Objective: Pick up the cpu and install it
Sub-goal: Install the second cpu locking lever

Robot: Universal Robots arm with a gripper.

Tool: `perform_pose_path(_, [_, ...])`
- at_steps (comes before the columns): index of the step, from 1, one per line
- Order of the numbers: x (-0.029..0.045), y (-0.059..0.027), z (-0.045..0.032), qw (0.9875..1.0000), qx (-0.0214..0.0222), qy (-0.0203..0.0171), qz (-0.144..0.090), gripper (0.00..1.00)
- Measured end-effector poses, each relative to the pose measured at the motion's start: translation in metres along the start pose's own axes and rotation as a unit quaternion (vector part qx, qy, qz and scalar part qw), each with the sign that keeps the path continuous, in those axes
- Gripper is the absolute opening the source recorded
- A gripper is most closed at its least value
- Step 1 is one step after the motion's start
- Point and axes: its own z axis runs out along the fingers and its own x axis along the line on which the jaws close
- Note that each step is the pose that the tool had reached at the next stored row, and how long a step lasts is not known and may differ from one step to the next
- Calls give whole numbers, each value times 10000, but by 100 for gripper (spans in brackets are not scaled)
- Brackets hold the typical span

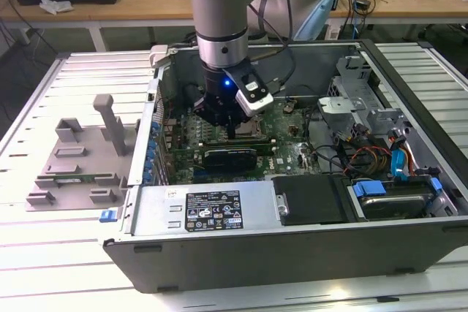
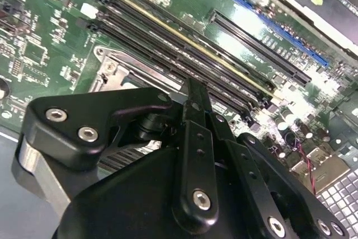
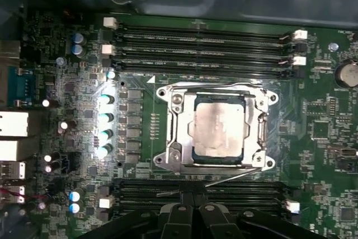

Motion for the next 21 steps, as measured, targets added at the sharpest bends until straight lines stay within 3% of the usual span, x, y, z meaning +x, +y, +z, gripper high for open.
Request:
perform_pose_path(12, [102,4,40,10000,-24,-18,25,11])
perform_pose_path(16, [107,4,45,10000,-47,-18,32,11])
perform_pose_path(19, [110,4,53,9999,-102,-22,43,11])
perform_pose_path(21, [118,3,64,9998,-187,-31,55,11])
